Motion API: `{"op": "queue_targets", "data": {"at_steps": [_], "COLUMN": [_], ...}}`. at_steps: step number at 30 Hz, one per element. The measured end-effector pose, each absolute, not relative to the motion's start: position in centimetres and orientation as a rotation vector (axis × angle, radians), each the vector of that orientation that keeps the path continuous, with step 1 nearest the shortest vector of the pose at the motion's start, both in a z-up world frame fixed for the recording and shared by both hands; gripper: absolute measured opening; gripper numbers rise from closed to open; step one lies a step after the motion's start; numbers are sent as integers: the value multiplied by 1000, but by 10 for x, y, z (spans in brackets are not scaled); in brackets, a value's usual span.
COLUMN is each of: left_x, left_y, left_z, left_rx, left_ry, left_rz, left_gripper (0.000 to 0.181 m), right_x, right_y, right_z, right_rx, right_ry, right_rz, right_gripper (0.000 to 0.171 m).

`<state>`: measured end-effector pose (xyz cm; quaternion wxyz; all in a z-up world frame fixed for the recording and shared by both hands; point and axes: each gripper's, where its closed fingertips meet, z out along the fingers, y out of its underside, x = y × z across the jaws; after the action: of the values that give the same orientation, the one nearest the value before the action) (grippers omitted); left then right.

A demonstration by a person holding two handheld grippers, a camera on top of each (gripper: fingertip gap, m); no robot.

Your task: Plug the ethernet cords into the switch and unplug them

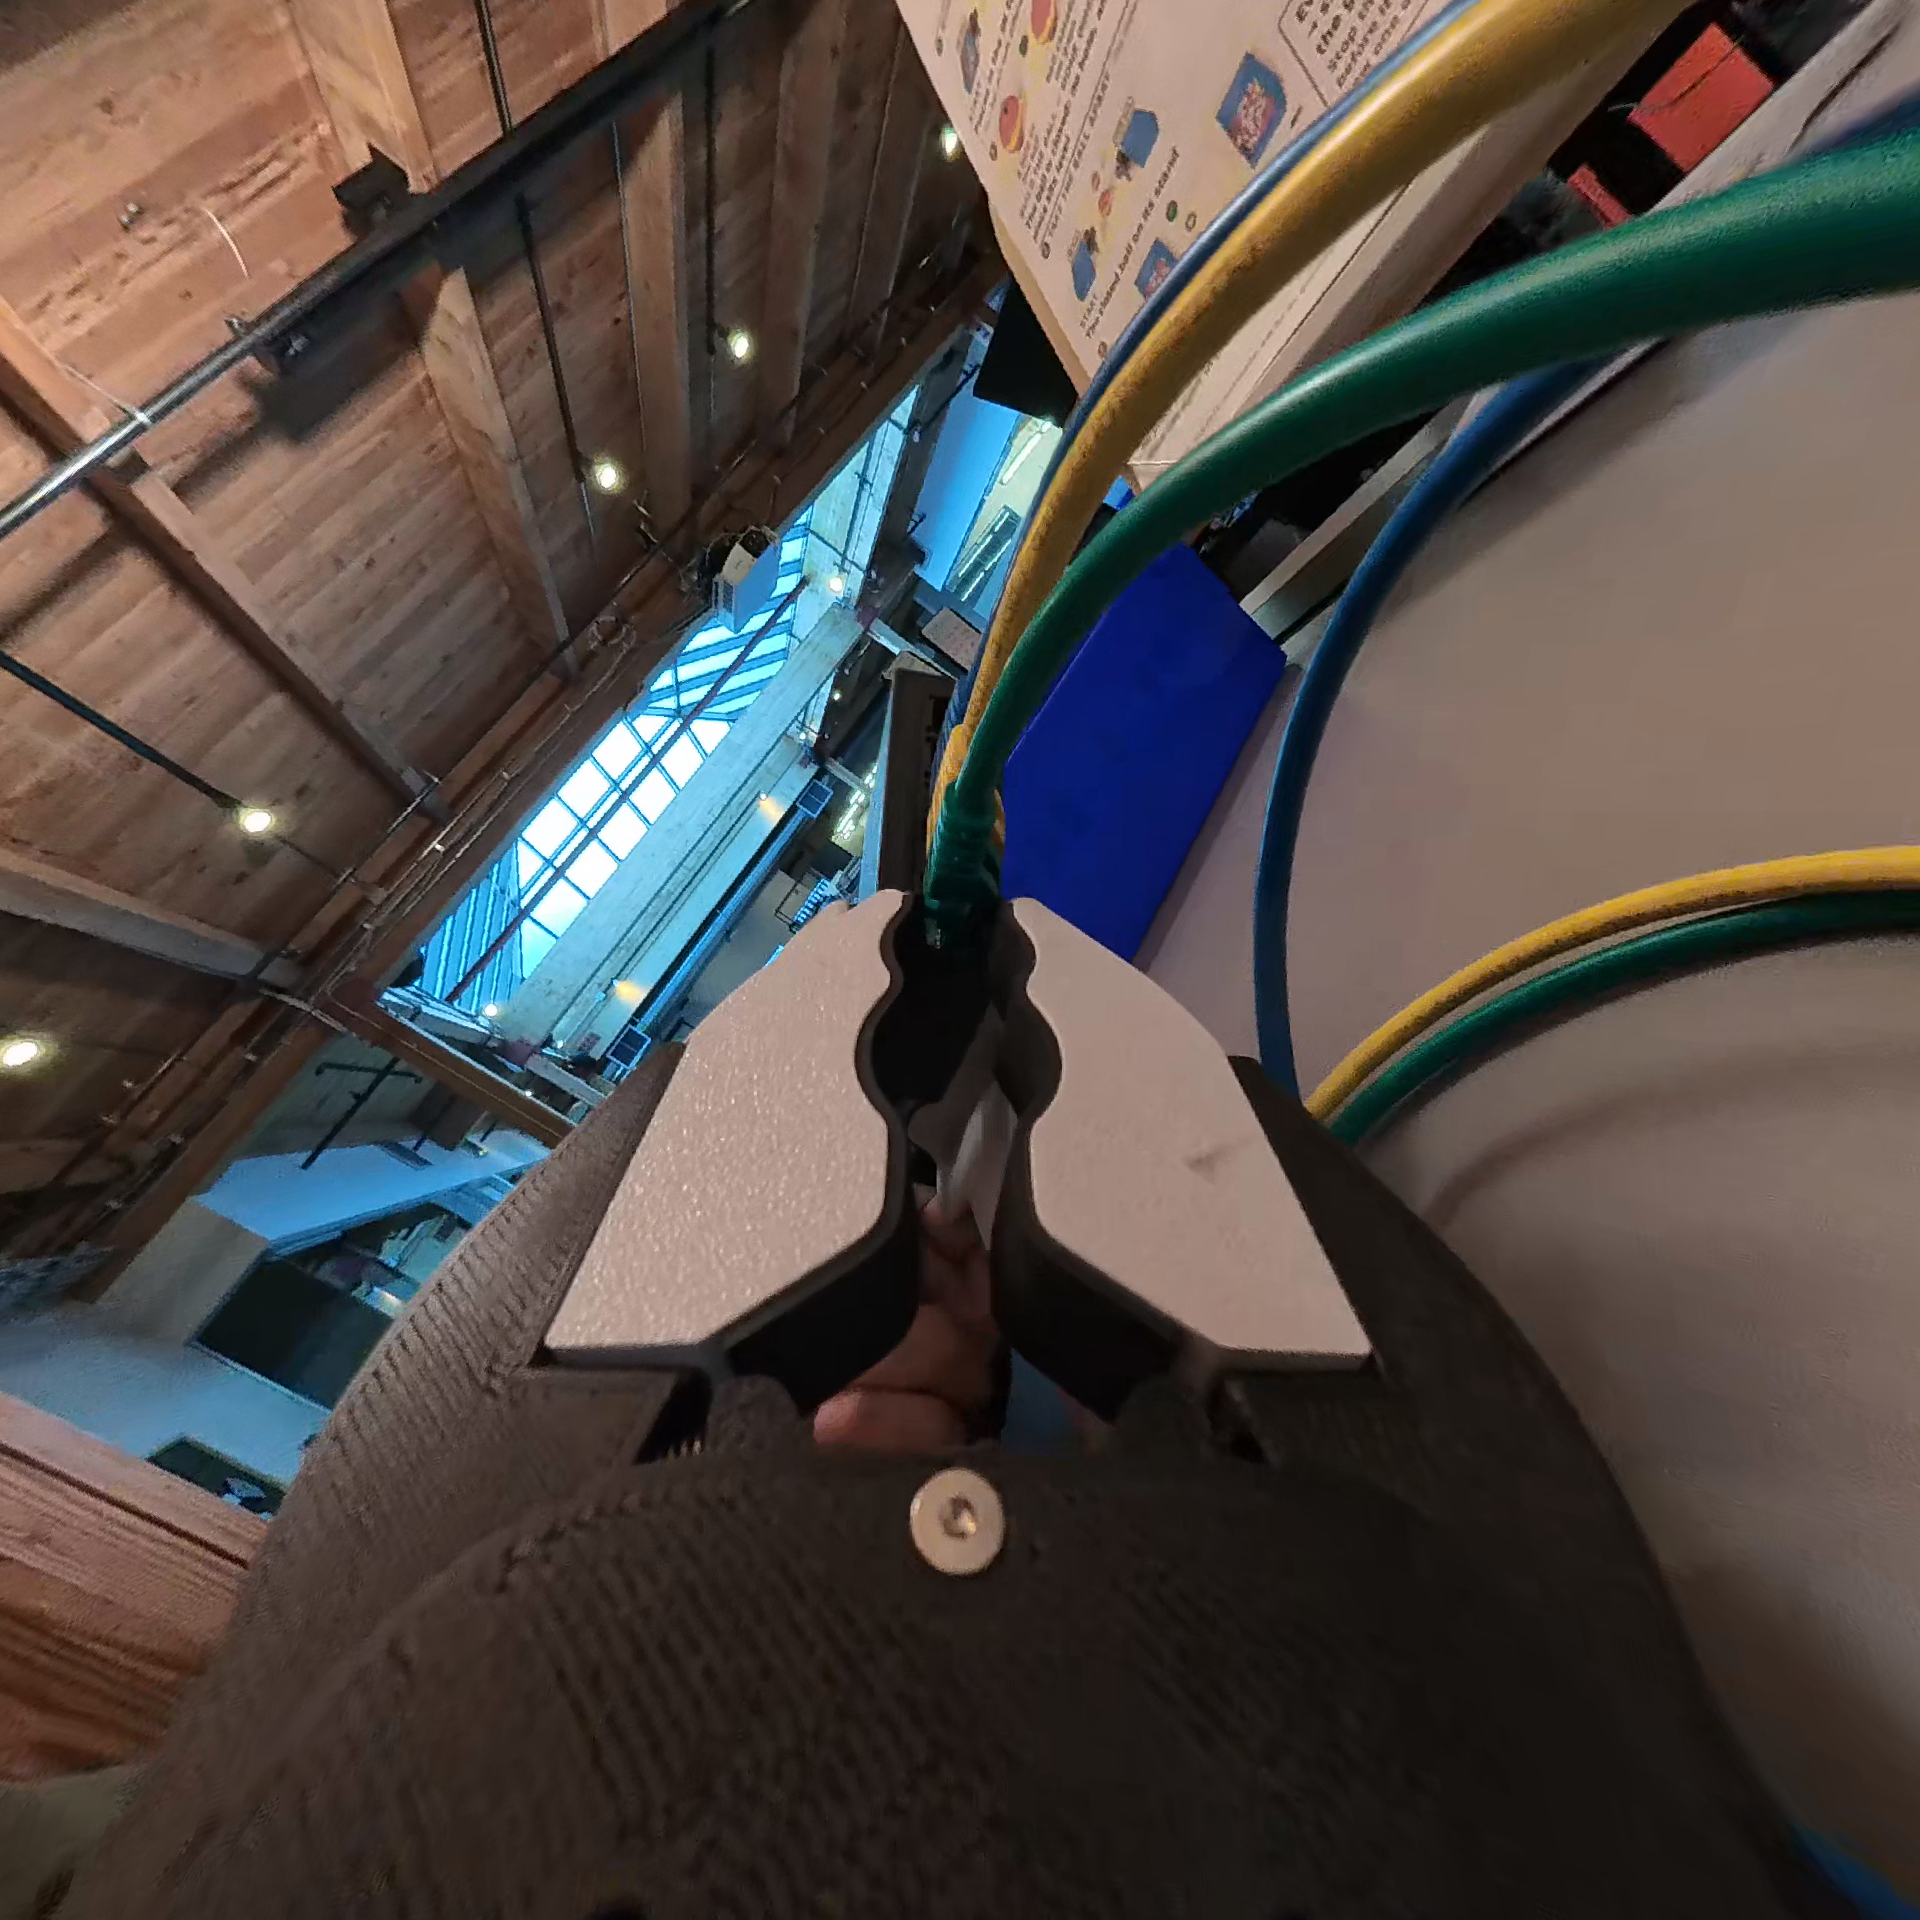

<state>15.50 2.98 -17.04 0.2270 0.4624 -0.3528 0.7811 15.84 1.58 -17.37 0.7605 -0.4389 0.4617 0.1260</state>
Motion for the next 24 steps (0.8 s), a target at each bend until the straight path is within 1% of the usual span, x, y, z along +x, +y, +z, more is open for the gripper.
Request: {"op": "queue_targets", "data": {"at_steps": [4,9,11,14,15,20,24], "left_x": [155,154,154,152,151,152,154], "left_y": [31,31,31,29,29,30,33], "left_z": [-170,-169,-169,-167,-164,-168,-169], "left_rx": [1262,1253,1250,1225,1214,1223,1231], "left_ry": [-969,-867,-947,-1220,-1233,-1006,-952], "left_rz": [2167,2076,2127,2276,2302,2167,2190], "left_gripper": [27,27,27,27,27,27,27], "right_x": [158,156,156,156,155,157,158], "right_y": [17,17,17,15,16,16,19], "right_z": [-173,-171,-172,-168,-166,-167,-169], "right_rx": [-972,-1040,-1034,-974,-948,-963,-951], "right_ry": [990,955,955,950,941,936,949], "right_rz": [276,219,236,308,334,281,299], "right_gripper": [14,13,13,13,13,13,13]}}
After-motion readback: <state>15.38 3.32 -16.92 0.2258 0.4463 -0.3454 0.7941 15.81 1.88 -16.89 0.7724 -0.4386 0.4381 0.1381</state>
